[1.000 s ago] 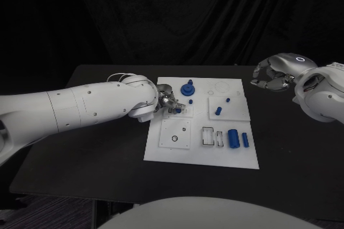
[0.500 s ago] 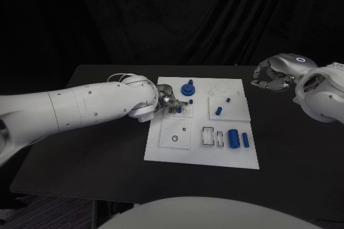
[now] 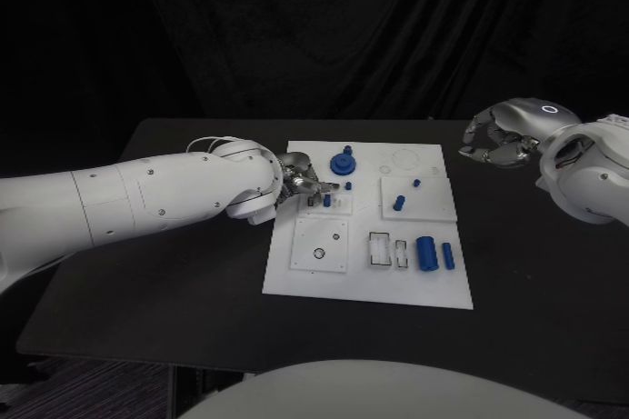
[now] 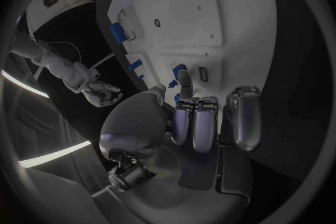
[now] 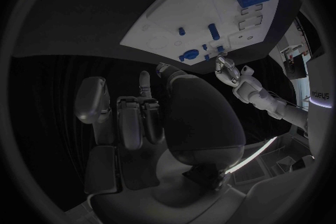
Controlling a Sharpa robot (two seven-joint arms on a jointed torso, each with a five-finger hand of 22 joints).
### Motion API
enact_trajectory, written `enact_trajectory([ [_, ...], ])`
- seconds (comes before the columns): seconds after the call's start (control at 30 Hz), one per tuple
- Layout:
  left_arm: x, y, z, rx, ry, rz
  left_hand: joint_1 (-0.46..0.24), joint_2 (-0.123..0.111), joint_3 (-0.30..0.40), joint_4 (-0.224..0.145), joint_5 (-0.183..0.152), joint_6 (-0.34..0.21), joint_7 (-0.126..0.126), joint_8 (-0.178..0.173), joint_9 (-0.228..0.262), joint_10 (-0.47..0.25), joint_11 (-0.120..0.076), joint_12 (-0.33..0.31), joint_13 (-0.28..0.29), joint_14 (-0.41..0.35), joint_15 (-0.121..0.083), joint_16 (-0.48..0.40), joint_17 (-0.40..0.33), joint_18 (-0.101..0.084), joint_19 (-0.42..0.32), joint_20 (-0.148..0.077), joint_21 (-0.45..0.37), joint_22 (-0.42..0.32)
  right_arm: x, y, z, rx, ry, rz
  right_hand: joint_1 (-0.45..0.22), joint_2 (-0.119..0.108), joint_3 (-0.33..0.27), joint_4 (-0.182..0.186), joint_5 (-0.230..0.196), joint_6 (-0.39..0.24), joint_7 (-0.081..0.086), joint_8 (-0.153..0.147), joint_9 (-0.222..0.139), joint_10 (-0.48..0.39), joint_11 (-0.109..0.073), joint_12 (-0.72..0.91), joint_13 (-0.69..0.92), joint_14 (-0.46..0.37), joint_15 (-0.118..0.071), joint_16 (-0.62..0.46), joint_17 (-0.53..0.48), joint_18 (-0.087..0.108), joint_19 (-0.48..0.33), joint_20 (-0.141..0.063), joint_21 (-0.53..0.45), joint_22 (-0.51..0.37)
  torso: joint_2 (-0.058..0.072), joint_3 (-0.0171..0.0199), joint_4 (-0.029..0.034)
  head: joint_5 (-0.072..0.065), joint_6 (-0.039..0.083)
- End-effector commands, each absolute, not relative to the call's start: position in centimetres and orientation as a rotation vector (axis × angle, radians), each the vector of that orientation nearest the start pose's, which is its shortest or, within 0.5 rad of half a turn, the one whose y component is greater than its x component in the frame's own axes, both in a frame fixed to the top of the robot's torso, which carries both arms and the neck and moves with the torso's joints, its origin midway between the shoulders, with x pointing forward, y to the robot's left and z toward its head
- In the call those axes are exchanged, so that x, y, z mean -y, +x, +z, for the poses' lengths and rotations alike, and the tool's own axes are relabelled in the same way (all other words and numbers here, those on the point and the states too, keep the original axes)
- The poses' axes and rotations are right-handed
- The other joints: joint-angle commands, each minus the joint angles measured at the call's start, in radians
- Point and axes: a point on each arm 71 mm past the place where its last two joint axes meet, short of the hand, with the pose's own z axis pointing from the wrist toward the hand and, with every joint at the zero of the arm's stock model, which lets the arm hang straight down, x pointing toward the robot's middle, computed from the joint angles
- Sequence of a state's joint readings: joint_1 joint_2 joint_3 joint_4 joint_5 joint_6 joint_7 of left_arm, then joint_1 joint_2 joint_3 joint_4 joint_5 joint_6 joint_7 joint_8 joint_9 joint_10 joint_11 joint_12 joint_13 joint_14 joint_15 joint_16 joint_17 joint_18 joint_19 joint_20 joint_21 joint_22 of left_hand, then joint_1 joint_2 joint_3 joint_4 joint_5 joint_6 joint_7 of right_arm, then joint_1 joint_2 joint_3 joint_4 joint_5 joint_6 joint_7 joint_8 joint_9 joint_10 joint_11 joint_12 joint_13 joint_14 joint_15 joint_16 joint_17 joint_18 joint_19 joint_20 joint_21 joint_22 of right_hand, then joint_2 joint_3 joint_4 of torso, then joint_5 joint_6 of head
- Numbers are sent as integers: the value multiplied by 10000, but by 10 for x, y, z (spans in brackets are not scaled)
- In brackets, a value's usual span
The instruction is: Assemble the parts on the task board
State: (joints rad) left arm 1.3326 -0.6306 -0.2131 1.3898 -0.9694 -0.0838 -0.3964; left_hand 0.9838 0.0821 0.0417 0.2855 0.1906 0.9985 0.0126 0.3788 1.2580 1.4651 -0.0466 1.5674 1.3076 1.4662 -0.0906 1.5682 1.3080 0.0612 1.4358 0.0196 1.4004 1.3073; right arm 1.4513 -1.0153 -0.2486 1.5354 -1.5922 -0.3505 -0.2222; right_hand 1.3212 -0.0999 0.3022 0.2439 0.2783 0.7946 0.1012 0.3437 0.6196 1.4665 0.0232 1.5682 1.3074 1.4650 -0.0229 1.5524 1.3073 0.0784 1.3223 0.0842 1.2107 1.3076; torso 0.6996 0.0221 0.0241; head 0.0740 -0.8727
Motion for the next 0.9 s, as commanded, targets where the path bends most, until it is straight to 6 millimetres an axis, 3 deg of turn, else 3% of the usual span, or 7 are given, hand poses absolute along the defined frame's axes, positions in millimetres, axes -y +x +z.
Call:
enact_trajectory([
  [0.03,-149,505,-207,-20459,-2043,-6656,612,-118,-38,-20,860,-139,-15,101,158,1056,-80,34,2632,1046,-85,26,2628,-96,173,-56,172,1189,295,494,-134,-15704,-2040,2455,131,17,2,-45,59,81,-5,-27,-13,985,-11,-4,2602,818,-53,-60,2320,93,-48,16,-70,1436,3,-1,-2,-7,1],
  [0.17,-156,508,-195,-20148,-2008,-6729,1320,-284,63,-271,1444,-238,-46,86,199,1056,-117,34,2632,1046,-124,26,2628,-137,282,-79,298,1325,296,494,-134,-15695,-2024,2443,131,17,2,-45,59,81,-5,-27,-13,985,-11,-4,2602,818,-53,-60,2320,93,-48,16,-70,1436,3,-1,1,-17,1],
  [0.37,-173,521,-179,-20199,-1974,-6211,1791,-386,143,-359,1450,-391,-15,-28,156,1056,-99,34,2632,1046,-117,26,2628,-148,305,-84,319,1368,297,494,-134,-15706,-2003,2409,129,22,5,-44,58,82,-4,-28,-14,964,-11,-16,2590,822,-53,-56,2325,95,-53,16,-79,1433,7,-4,6,-12,1],
  [0.47,-181,529,-175,-20062,-2070,-6006,1732,-399,3,-90,795,-288,15,-25,131,1056,-71,34,2632,1046,-88,26,2628,-177,369,-60,400,1461,297,494,-134,-15707,-2003,2404,126,27,7,-41,58,80,-4,-31,-17,955,-12,-20,2585,818,-54,-60,2320,93,-47,15,-73,1436,-4,5,1,14,1],
  [0.6,-187,538,-173,-20053,-2164,-5727,1765,-405,-54,-25,589,-217,2,18,156,1056,-75,34,2632,1046,-88,26,2628,-186,396,-57,431,1499,296,495,-135,-15715,-2026,2420,123,34,9,-38,58,76,-4,-35,-20,951,-12,-22,2583,817,-55,-62,2318,96,-52,15,-83,1433,3,13,7,10,1],
  [0.87,-186,548,-178,-20763,-2114,-5034,1709,-254,-215,31,-555,-167,-5,147,323,1056,-80,34,2632,1046,-92,26,2628,-183,397,-56,413,1527,295,495,-134,-15699,-2036,2440,125,60,24,-36,59,76,-14,-42,-27,946,-17,-25,2580,820,-58,-59,2322,96,-51,13,-90,1432,7,28,16,9,1],
  [0.9,-186,549,-179,-20874,-2111,-4919,1702,-252,-219,33,-584,-167,-3,149,327,1056,-80,34,2632,1046,-92,26,2628,-181,394,-56,409,1525,295,495,-134,-15685,-2035,2448,125,60,24,-36,59,76,-14,-42,-27,946,-17,-25,2580,820,-58,-59,2322,96,-51,13,-90,1432,6,27,11,26,1],
])
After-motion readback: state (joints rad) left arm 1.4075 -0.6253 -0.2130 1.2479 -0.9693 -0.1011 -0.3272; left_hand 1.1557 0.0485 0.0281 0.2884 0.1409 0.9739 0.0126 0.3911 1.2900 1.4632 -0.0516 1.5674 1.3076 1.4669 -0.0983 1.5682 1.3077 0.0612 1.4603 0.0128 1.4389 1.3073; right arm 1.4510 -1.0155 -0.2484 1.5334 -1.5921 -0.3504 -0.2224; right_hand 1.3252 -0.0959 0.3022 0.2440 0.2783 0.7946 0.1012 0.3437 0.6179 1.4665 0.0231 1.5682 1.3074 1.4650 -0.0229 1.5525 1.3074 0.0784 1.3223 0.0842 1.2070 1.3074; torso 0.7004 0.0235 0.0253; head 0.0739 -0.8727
